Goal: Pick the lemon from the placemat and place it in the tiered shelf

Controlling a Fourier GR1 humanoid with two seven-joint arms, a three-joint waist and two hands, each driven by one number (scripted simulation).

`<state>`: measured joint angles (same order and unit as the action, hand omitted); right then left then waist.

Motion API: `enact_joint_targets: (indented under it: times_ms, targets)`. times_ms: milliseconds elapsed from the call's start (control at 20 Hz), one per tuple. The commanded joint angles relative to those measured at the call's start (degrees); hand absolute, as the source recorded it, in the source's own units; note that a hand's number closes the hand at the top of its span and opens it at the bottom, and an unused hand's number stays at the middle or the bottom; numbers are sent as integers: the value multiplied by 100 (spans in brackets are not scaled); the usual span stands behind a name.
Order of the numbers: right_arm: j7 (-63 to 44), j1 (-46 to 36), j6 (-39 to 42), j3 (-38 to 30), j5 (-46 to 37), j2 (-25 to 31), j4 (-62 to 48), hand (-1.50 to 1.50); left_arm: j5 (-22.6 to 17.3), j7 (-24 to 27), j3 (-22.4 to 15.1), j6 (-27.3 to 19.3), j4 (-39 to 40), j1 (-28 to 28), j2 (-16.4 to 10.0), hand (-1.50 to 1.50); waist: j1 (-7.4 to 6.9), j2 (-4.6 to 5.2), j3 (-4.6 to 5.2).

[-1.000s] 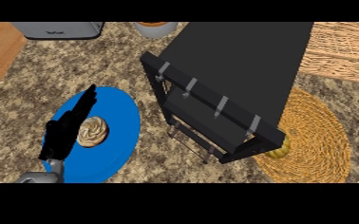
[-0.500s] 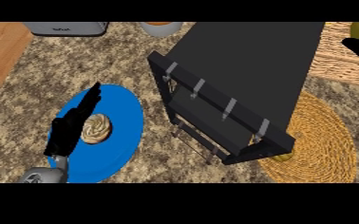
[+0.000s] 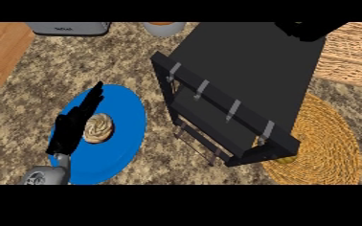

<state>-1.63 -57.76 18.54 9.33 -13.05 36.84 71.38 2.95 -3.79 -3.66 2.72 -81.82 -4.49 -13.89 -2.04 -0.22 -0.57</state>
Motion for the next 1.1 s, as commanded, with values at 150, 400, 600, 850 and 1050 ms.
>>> enact_joint_targets:
  times_ms: [150,400,600,850,1050]
  targets:
    - [92,-577,-192,518,-615,-926,-947,150,85,124,-274,90,195,395,259,0,-21,77,64]
    - [-20,-646,-10,840,-861,-1321,-1057,150,-160,-222,24,280,63,205,55,0,46,63,62]
    - [-265,-375,641,69,379,-1862,-1637,150,-4,-110,-76,138,98,78,200,0,8,150,53]
    - [-868,-407,987,-797,1339,-2380,-2340,-150,-25,-75,-159,211,33,260,272,0,-123,130,56]
    - [-1039,-504,629,-1383,1829,-2722,-2470,-150,-23,-164,-28,207,55,212,171,0,-22,80,56]
